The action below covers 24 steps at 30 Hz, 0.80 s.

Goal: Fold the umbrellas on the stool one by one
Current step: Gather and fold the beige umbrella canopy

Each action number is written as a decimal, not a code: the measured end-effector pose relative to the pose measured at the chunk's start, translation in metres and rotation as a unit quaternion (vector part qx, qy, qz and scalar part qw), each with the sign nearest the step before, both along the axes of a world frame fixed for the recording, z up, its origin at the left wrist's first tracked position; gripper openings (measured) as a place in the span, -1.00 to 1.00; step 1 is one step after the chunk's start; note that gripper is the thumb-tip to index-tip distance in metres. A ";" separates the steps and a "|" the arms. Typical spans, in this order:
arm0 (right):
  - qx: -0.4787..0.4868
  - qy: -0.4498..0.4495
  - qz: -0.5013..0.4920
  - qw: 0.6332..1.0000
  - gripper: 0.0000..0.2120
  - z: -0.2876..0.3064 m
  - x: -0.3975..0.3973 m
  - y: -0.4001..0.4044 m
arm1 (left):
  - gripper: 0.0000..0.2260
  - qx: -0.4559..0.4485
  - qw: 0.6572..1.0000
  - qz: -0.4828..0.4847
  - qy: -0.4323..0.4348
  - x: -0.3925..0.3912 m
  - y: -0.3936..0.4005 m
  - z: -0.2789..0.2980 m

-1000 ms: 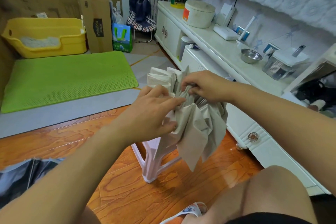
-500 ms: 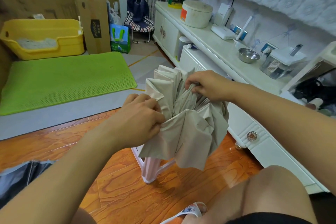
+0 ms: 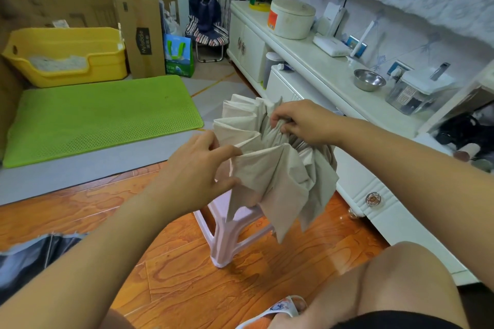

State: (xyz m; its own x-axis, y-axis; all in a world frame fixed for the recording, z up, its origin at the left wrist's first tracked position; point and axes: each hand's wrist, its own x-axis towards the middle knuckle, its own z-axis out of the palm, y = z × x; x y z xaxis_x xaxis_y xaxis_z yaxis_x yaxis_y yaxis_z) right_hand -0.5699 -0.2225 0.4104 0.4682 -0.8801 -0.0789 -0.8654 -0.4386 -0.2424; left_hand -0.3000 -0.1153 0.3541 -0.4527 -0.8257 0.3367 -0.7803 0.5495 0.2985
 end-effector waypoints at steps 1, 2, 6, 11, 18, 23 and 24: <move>-0.001 -0.001 -0.001 1.000 -0.79 0.000 0.000 0.000 | -0.65 0.026 1.000 0.007 0.009 0.001 0.000 0.001; -0.001 -0.001 -0.001 1.000 -0.79 0.001 0.001 0.000 | -0.70 0.041 0.999 0.015 0.024 0.001 0.000 0.001; 0.000 0.001 0.019 1.000 -0.79 0.004 0.010 0.004 | -0.81 0.029 0.997 0.007 0.064 -0.006 0.000 0.000; -0.005 0.012 0.027 1.000 -0.79 0.002 0.019 0.005 | -0.89 -0.013 0.993 -0.020 0.117 -0.006 -0.001 0.002; 0.003 0.010 0.009 1.000 -0.78 0.004 0.018 0.003 | -0.50 0.225 0.930 0.098 0.274 -0.007 0.000 0.003; 0.013 0.006 -0.039 0.999 -0.78 0.005 0.010 0.002 | -0.66 0.307 0.934 0.151 0.101 -0.001 0.003 -0.028; 0.017 0.004 -0.054 0.998 -0.78 0.005 0.009 0.002 | -0.75 0.277 0.940 0.161 0.115 -0.002 0.002 -0.032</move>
